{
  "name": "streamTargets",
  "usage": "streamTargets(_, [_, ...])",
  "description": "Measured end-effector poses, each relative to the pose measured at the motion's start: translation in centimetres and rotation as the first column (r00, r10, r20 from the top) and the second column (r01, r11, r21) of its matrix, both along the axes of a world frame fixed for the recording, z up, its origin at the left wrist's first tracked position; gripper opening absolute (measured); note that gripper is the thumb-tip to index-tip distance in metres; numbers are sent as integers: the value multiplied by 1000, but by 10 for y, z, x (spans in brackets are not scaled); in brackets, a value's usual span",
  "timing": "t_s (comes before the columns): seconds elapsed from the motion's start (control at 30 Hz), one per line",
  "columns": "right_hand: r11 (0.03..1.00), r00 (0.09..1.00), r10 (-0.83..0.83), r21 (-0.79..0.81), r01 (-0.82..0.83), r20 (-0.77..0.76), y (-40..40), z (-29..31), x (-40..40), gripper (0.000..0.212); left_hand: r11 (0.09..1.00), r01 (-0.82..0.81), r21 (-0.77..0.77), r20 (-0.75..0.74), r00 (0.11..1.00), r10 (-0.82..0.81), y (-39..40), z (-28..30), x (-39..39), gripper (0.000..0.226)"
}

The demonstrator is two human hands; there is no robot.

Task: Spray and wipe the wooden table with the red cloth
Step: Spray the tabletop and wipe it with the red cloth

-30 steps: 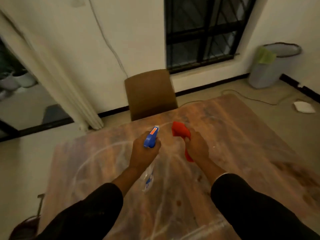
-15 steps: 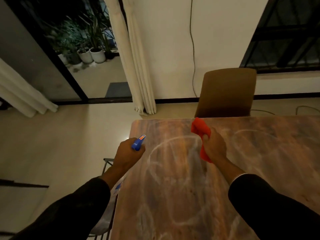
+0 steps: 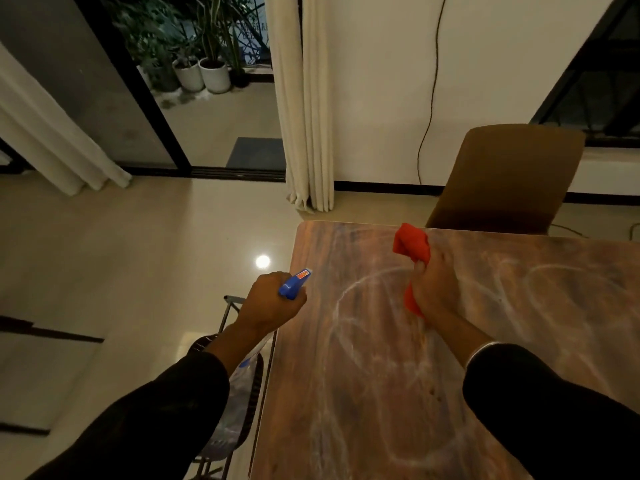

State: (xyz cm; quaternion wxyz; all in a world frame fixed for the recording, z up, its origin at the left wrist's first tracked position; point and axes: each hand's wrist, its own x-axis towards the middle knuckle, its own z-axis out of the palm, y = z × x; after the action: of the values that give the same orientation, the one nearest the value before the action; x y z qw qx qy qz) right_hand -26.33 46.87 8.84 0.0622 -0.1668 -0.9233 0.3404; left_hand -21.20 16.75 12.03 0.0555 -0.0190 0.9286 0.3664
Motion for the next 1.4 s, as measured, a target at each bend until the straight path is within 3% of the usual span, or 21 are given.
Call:
streamTargets(0.27, [993, 994, 90, 74, -95, 63, -46, -33, -13, 59, 997, 70, 30, 29, 997, -71, -20, -27, -11, 30])
streamTargets(0.5, [997, 998, 34, 71, -38, 55, -49, -43, -29, 60, 989, 137, -52, 97, 987, -131, -17, -38, -31, 24])
streamTargets(0.67, [997, 1000, -23, 77, 22, 2, -41, -49, -40, 58, 990, 138, 17, 8, 990, -138, -17, -38, -36, 30])
streamTargets(0.73, [996, 1000, 12, 85, -13, 11, -43, -53, -39, 59, 993, 120, 22, -18, 993, -120, -20, -39, -37, 26])
streamTargets(0.8, [982, 987, 139, 120, -149, 82, -51, -58, -33, 62, 994, 105, 29, -39, 994, -104, -22, -41, -39, 22])
streamTargets(0.87, [897, 911, 348, 205, -392, 222, -70, -66, -18, 66, 995, 94, 43, -50, 994, -92, -24, -44, -42, 20])
streamTargets(0.97, [588, 683, 646, 348, -730, 341, -101, -92, 21, 74, 993, 104, 47, -70, 992, -100, -28, -53, -45, 23])
streamTargets(1.03, [423, 554, 778, 405, -811, 297, -106, -107, 27, 71, 993, 93, 74, -92, 992, -87, -29, -57, -42, 28])
streamTargets(1.1, [357, 529, 809, 500, -789, 257, -98, -114, -3, 67, 991, 81, 105, -115, 991, -69, -32, -64, -40, 30])
streamTargets(1.17, [406, 614, 743, 551, -729, 265, -88, -112, -50, 66, 992, 54, 116, -116, 992, -40, -37, -71, -39, 27])
streamTargets(1.3, [693, 816, 509, 432, -578, 275, -96, -101, -109, 67, 990, 33, 136, -113, 993, -17, -49, -79, -38, 22])
streamTargets(1.37, [715, 814, 530, 390, -580, 239, -117, -103, -90, 66, 992, 25, 124, -132, 991, -8, -56, -79, -42, 22])
streamTargets(1.4, [663, 767, 601, 395, -635, 224, -128, -106, -69, 66, 993, 14, 120, -142, 990, 4, -60, -79, -44, 21])
